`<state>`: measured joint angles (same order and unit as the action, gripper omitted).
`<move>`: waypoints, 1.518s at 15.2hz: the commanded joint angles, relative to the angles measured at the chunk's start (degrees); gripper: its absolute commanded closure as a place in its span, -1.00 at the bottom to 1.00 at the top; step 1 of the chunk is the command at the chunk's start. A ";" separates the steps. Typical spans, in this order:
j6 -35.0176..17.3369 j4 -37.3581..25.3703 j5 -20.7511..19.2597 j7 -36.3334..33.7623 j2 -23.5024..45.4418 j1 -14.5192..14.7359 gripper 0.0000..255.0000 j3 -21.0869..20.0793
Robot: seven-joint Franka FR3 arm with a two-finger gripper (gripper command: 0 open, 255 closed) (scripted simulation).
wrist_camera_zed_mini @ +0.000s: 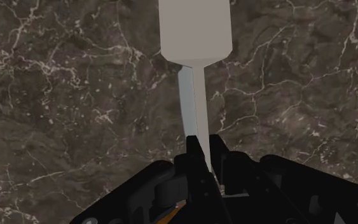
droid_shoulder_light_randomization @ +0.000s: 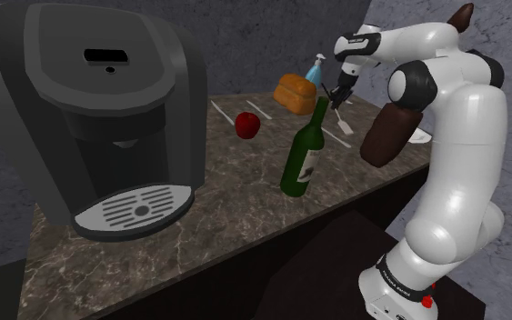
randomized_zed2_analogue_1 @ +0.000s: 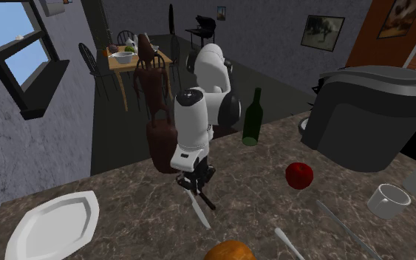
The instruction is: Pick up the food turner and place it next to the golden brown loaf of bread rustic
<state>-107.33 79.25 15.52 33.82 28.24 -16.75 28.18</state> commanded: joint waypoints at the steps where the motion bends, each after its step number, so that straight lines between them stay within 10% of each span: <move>1: -1.65 1.75 0.06 0.14 -0.11 0.28 1.00 -0.06; 23: -13.56 10.15 2.67 2.24 3.88 0.28 1.00 -1.54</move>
<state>-120.84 89.39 18.17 36.05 32.10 -16.47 26.65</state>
